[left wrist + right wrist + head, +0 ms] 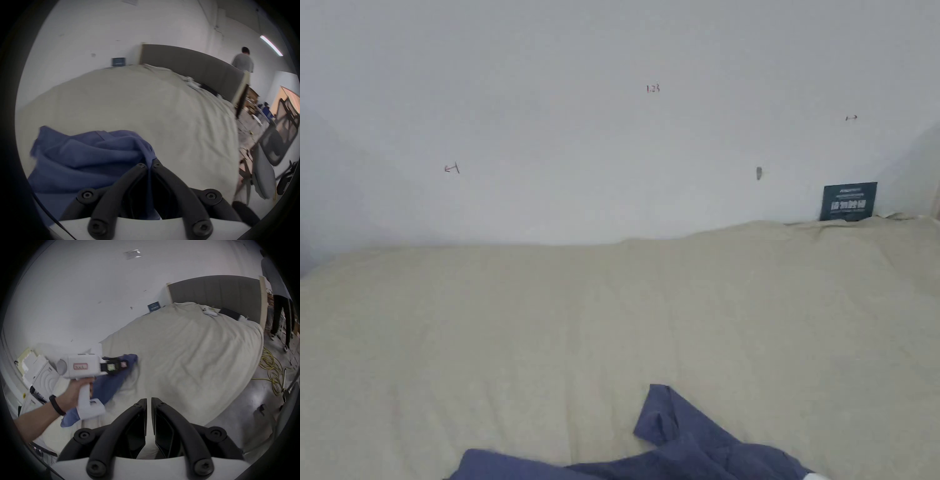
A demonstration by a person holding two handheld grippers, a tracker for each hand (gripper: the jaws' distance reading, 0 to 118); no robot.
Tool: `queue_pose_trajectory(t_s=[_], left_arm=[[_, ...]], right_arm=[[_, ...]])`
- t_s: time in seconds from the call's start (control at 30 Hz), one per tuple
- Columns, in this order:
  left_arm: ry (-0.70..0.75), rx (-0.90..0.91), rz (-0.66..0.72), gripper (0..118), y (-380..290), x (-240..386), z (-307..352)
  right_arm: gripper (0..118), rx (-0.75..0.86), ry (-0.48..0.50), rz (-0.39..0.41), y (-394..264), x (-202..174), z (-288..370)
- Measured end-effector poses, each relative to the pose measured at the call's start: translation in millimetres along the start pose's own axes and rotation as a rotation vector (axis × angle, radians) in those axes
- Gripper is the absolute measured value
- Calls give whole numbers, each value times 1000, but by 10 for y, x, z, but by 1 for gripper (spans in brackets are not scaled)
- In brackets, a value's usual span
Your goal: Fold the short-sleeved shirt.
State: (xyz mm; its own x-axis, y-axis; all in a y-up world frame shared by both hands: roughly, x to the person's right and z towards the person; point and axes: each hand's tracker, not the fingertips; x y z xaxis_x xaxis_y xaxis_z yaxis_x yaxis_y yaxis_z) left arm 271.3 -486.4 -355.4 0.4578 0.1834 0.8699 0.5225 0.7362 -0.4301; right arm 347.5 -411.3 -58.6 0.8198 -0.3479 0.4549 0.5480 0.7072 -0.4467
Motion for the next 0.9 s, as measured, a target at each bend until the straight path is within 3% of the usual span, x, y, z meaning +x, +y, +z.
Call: queue_pose_trajectory(t_s=[0.13, 0.2, 0.23, 0.27, 0.3, 0.43, 0.5, 0.63, 0.8, 0.9], left_arm=[[-38, -34, -53, 4, -110, 513, -245], [-14, -46, -1, 29, -153, 474, -199], [-34, -15, 30, 55, -175, 411, -111], [-44, -2, 59, 71, -183, 328, 38], [-10, 15, 82, 77, -157, 166, 269], [152, 202, 96, 80, -208, -383, 1576], [255, 387, 116, 84, -367, -559, 2480], [462, 643, 183, 108, -731, -632, 3877], [655, 611, 267, 107, -1291, -463, 4675], [763, 670, 306, 98, -1565, -269, 4805]], right_arm=[[5, 11, -32, -15, 9, 99, 51], [5, 12, -31, -3, 20, 102, 55], [5, 18, -21, 21, 32, 84, 62], [5, 33, -13, 55, 53, 40, 77], [5, 46, -2, 93, 77, -12, 91], [5, 89, 90, 201, 203, -294, 55], [5, 119, 151, 251, 266, -511, 33], [5, 135, 269, 324, 332, -989, 25], [5, 124, 404, 376, 277, -1483, 10], [5, 118, 426, 395, 231, -1667, 20]])
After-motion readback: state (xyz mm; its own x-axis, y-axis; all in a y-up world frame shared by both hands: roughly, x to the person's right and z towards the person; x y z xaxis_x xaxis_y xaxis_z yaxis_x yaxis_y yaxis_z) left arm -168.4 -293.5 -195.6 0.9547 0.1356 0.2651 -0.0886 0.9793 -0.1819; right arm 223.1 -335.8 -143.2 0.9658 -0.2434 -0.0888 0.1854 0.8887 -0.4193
